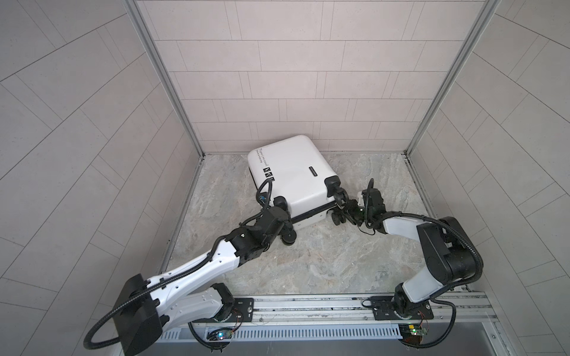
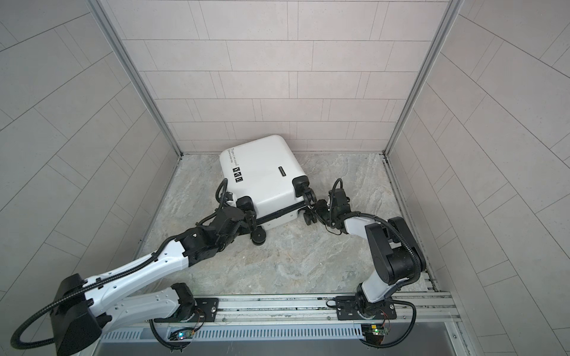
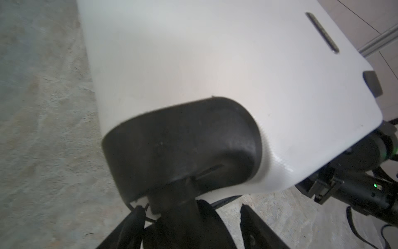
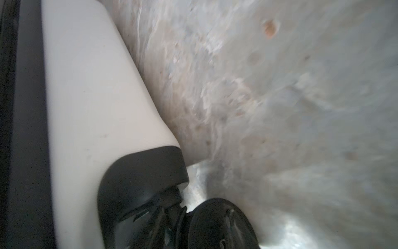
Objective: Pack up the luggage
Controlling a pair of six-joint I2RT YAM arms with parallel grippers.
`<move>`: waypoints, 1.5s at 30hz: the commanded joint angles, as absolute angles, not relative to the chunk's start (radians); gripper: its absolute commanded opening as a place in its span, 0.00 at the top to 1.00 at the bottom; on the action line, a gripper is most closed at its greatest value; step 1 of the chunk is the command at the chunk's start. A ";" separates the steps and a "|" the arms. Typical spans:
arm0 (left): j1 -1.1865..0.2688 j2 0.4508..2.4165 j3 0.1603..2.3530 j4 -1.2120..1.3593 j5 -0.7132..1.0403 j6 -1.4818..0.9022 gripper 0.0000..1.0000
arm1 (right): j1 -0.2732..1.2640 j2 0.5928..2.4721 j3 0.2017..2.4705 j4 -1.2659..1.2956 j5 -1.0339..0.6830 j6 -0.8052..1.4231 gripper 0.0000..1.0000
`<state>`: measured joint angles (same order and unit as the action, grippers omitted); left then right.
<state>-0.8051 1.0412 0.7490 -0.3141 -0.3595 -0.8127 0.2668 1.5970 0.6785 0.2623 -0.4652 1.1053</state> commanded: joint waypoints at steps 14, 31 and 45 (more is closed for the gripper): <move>-0.453 0.860 0.865 -0.601 -0.221 -0.619 0.09 | 0.603 1.518 0.735 -0.019 -0.264 1.050 0.23; 0.163 1.184 1.016 -0.398 0.276 -0.600 0.18 | 0.432 1.546 1.023 -0.325 -0.281 0.753 0.23; 0.143 1.739 1.339 -0.452 0.466 -0.516 0.31 | 0.492 1.722 1.079 -0.239 -0.330 0.778 0.26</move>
